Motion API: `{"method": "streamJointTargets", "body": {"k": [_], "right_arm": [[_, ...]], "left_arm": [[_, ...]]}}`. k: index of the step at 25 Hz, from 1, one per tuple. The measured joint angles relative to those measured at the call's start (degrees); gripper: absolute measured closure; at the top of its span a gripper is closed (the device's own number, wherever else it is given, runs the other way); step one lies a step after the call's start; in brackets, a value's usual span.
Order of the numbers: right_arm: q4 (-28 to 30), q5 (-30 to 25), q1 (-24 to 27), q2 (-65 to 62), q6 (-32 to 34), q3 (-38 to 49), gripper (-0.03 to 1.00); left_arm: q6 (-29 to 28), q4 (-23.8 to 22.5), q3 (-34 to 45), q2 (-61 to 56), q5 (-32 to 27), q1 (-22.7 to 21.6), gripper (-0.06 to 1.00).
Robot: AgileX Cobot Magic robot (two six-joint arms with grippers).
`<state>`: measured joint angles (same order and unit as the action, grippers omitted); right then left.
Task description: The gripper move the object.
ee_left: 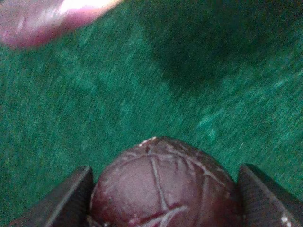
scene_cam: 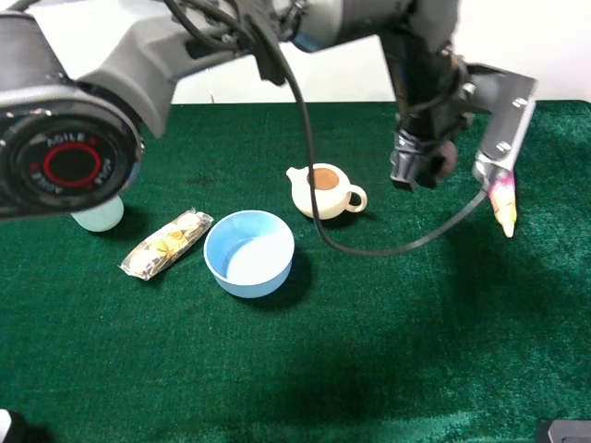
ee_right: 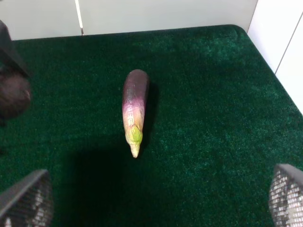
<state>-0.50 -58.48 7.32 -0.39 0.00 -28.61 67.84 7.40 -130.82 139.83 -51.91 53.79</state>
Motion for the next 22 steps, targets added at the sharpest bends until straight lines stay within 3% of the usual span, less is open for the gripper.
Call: {"method": "streamJointTargets", "body": {"k": [10, 22], "right_arm": [[0.00, 0.00, 0.00, 0.00, 0.00, 0.00, 0.27], [0.00, 0.00, 0.00, 0.00, 0.00, 0.00, 0.27]], "left_arm": [[0.00, -0.36, 0.00, 0.04, -2.93, 6.78, 0.33], [-0.07, -4.11, 3.94, 0.04, -8.64, 8.18, 0.33]]}}
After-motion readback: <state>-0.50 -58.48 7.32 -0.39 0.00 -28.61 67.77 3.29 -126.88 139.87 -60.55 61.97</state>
